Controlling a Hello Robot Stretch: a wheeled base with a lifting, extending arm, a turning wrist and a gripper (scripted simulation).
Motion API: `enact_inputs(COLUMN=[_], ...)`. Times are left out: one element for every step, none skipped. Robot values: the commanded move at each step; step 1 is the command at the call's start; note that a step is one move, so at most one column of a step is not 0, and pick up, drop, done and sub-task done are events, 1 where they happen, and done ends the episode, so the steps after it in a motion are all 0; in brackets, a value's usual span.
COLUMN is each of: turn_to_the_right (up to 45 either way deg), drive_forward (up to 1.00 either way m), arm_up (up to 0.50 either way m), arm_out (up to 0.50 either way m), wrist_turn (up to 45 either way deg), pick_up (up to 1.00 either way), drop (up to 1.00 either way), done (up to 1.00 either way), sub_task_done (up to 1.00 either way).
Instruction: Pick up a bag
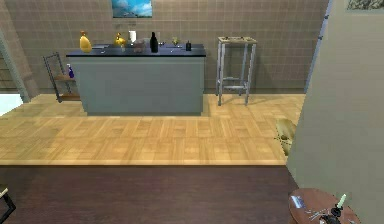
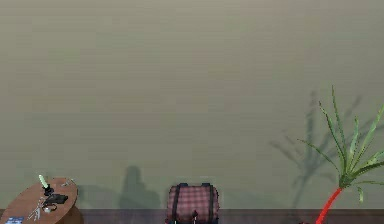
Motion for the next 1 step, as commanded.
enact_inputs(turn_to_the_right=[0.0], drive_forward=[0.0], arm_up=[0.0], arm_out=[0.0], wrist_turn=[6.0], pick_up=[0.0], drop=[0.0], done=[0.0], sub_task_done=[0.0])
